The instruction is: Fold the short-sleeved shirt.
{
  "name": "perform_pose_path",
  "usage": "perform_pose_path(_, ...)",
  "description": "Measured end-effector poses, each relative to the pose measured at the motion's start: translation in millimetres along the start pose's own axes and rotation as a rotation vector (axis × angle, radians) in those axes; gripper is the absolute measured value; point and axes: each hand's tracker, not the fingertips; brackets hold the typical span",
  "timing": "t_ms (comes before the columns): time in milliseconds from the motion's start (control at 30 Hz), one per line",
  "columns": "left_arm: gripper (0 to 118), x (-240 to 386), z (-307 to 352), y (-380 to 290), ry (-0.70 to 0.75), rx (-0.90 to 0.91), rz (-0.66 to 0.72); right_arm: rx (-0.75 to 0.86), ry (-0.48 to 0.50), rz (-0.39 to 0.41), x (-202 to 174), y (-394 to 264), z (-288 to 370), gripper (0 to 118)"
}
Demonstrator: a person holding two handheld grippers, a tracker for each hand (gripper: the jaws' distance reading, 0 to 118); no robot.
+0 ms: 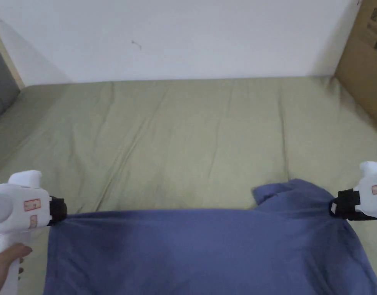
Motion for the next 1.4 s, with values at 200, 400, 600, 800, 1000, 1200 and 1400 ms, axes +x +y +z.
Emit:
perform_pose_path(200, 0, -7.7, 104.6, -50.7, -0.055, 0.083, -0.013, 0.036, 0.041, 0.019, 15.8, -66.9, 75.5, 2)
perform_pose_path(400, 0, -24.4, 146.4, -143.7, 0.019, -0.016, -0.072, -0.038, 0.02, 0.003, 20.9, -184.3, 135.0, 2)
perform_pose_path(600, 4, -38.5, 111.1, -206.8, 0.019, -0.143, -0.052, -0.121, -0.084, 0.04, 24.9, -273.2, 111.5, 2)
perform_pose_path(800, 78, -33.8, 123.1, -209.9, 0.099, -0.168, -0.092, -0.041, -0.286, 0.16, 2.2, -282.7, 112.5, 75)
perform_pose_path(1000, 49, -27.9, 156.6, -194.8, -0.05, -0.043, 0.021, 0.152, -0.169, 0.262, -54.4, -262.2, 145.8, 14)
perform_pose_path(1200, 0, -38.5, 147.7, -211.8, -0.173, -0.049, 0.165, 0.159, -0.016, 0.33, -120.9, -266.5, 126.1, 2)
perform_pose_path(1400, 16, -74.0, 148.3, -237.7, -0.254, 0.037, 0.341, 0.094, 0.058, 0.372, -169.3, -273.6, 91.7, 2)
